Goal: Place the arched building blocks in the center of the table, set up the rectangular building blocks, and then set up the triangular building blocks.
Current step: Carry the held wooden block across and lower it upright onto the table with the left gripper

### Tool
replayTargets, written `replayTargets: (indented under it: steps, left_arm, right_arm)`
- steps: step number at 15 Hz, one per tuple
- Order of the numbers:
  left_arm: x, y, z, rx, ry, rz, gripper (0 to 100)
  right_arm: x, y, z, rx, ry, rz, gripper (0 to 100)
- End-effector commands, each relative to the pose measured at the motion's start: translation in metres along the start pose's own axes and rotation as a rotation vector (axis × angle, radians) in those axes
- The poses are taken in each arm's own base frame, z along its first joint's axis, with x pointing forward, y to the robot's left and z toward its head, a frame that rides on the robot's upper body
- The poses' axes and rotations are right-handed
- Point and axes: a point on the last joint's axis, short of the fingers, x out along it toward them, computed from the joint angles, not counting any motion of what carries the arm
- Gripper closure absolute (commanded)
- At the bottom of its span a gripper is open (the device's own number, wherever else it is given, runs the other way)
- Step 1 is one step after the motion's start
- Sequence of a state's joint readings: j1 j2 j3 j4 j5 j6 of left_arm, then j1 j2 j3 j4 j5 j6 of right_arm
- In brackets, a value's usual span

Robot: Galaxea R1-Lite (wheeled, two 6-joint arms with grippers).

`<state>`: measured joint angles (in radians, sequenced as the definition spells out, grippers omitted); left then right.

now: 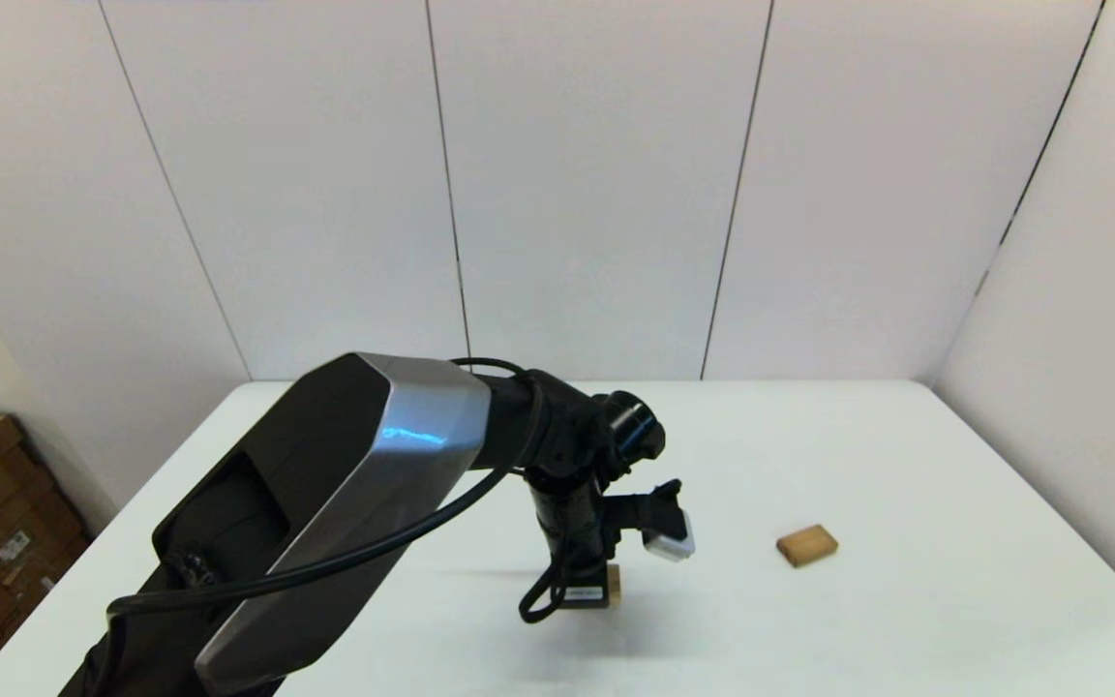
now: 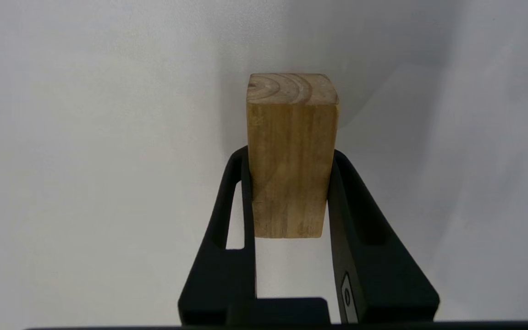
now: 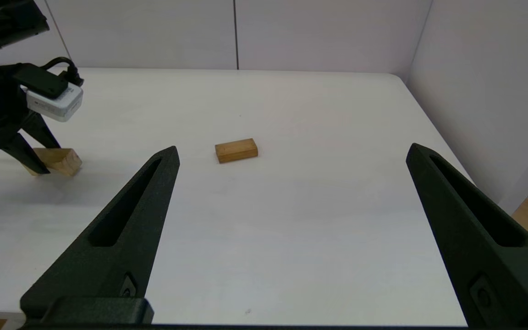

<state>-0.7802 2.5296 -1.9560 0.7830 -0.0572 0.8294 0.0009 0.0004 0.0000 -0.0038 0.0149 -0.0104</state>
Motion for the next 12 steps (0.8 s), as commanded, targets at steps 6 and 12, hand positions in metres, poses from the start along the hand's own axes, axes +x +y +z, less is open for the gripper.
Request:
replayTargets:
  steps: [6, 12]
  left_arm:
    - [0.0010, -0.0015, 0.0017, 0.013, 0.003, -0.001, 100]
    - [-0.0011, -0.0013, 0.0020, 0.013, 0.001, 0.003, 0]
  right_arm:
    - [-0.0001, 0.0000, 0.0000, 0.000, -0.003, 0.000, 0]
    - [-0.0001, 0.0000, 0.0000, 0.000, -0.003, 0.001, 0]
